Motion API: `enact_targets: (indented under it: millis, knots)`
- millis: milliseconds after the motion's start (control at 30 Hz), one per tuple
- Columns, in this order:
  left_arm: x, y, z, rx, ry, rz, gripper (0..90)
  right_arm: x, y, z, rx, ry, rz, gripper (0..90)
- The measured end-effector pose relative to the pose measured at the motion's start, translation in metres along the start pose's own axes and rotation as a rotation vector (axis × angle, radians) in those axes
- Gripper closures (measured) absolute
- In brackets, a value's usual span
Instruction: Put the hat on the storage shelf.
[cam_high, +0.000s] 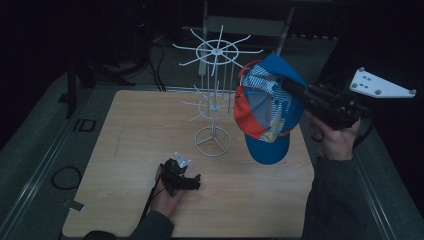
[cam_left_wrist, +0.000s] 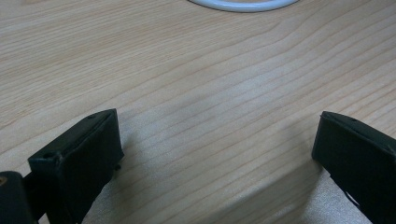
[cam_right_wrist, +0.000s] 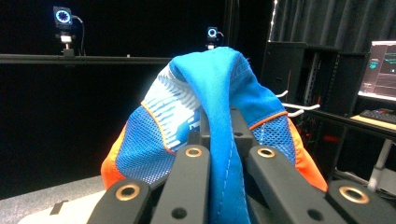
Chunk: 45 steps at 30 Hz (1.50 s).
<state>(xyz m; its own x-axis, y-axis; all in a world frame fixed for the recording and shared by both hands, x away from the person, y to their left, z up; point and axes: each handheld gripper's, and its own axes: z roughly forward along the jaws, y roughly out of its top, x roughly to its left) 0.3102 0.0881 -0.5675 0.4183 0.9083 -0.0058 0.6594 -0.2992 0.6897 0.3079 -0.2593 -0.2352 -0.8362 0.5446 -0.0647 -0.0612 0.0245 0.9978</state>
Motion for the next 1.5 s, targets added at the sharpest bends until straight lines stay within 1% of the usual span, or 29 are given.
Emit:
enact_targets:
  millis: [133, 200, 333, 433, 567, 733, 800, 833, 933, 1000, 1033, 1067, 1100, 1133, 1167, 1267, 1367, 1500]
  knots:
    - [0.000, 0.000, 0.000, 0.002, -0.002, 0.001, 1.9, -0.002, -0.003, 0.009, 0.012, 0.002, 0.013, 89.4]
    - [0.000, 0.000, 0.000, 0.001, 0.000, 0.002, 1.9, -0.003, -0.008, 0.016, 0.037, 0.002, 0.013, 89.4]
    - [0.000, 0.000, 0.000, 0.001, -0.001, 0.001, 1.9, -0.003, -0.017, 0.024, 0.074, 0.005, 0.018, 89.4]
    - [0.000, 0.000, 0.000, 0.001, 0.000, 0.001, 1.9, -0.002, -0.026, 0.028, 0.111, 0.010, 0.017, 89.3]
    - [0.000, 0.000, 0.000, 0.000, 0.000, -0.001, 1.9, -0.001, -0.037, 0.032, 0.183, -0.010, -0.002, 89.0]
    - [0.000, 0.000, 0.000, 0.000, 0.000, 0.000, 1.9, -0.003, -0.048, 0.036, 0.229, -0.021, 0.003, 86.0]
    - [0.000, 0.000, 0.000, -0.001, -0.001, -0.001, 1.9, -0.003, -0.052, 0.037, 0.251, -0.017, -0.004, 82.4]
    - [0.000, 0.000, 0.000, 0.000, -0.002, -0.001, 1.9, -0.002, -0.054, 0.038, 0.266, -0.023, -0.012, 80.0]
    - [0.000, 0.000, 0.000, -0.001, -0.001, -0.004, 1.9, -0.001, -0.058, 0.038, 0.286, -0.025, -0.014, 73.6]
    - [0.000, 0.000, 0.000, 0.000, -0.001, -0.003, 1.9, -0.002, -0.060, 0.037, 0.298, -0.012, -0.012, 65.0]
    - [0.000, 0.000, 0.000, 0.000, -0.001, -0.003, 1.9, -0.002, -0.061, 0.037, 0.304, -0.013, -0.008, 58.8]
    - [0.000, 0.000, 0.000, 0.000, -0.001, -0.003, 1.9, -0.002, -0.062, 0.036, 0.311, -0.018, -0.004, 54.7]
    - [0.000, 0.000, 0.000, 0.001, -0.001, -0.002, 1.9, -0.003, -0.064, 0.035, 0.326, -0.030, 0.003, 48.6]
    - [0.000, 0.000, 0.000, 0.000, -0.001, -0.003, 1.9, -0.003, -0.065, 0.035, 0.333, -0.040, 0.005, 44.8]
    - [0.000, 0.000, 0.000, 0.000, -0.001, -0.003, 1.9, -0.004, -0.067, 0.034, 0.350, -0.063, 0.009, 39.3]
    - [0.000, 0.000, 0.000, 0.002, -0.001, -0.002, 1.9, -0.004, -0.071, 0.033, 0.392, -0.095, 0.007, 28.2]
    - [0.000, 0.000, 0.000, 0.001, -0.002, -0.002, 1.9, -0.002, -0.076, 0.032, 0.421, -0.124, -0.001, 22.0]
    - [0.000, 0.000, 0.000, -0.001, -0.002, -0.003, 1.9, -0.003, -0.081, 0.031, 0.424, -0.148, 0.016, 19.6]
